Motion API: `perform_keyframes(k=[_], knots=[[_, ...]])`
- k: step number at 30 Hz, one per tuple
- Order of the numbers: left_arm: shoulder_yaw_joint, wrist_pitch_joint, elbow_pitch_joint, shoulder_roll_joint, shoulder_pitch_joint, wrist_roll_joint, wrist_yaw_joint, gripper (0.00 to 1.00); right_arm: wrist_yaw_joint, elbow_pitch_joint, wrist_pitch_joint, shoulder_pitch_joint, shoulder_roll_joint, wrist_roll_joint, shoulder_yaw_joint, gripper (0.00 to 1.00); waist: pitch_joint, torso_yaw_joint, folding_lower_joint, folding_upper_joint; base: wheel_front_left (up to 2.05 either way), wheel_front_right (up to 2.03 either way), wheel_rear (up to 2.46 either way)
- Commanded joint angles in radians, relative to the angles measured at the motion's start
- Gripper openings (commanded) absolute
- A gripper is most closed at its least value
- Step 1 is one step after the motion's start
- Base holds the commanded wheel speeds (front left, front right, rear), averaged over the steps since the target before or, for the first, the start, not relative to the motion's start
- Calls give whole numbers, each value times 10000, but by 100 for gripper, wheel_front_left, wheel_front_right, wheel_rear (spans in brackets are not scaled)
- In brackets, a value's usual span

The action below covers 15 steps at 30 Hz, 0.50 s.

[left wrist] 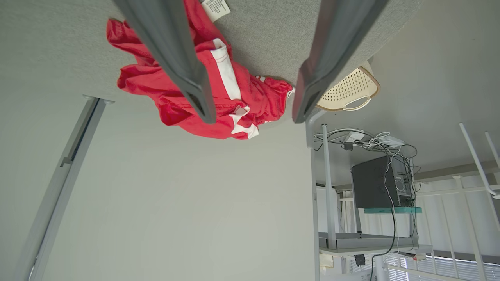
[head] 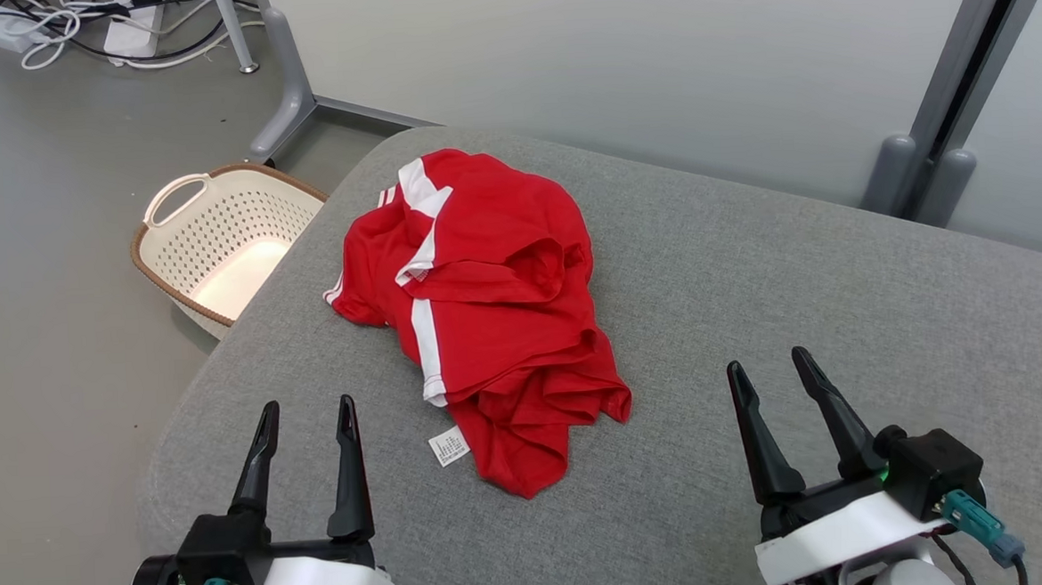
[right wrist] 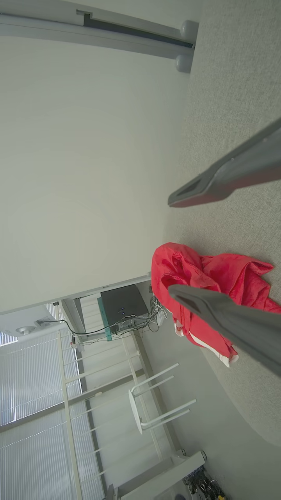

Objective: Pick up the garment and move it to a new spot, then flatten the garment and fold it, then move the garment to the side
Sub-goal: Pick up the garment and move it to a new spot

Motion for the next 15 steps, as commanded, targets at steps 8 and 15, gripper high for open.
perform_keyframes(k=[8,15], knots=[[217,-9,-138,34,140,-86,67,100,30,169,-14,-229,-27,176,111,100,-70,-3,0,-1,0,0,0],[354,-9,-108,35,80,-61,-36,100,30,165,-14,-81,-27,122,46,100,-97,-36,0,-1,0,0,0]])
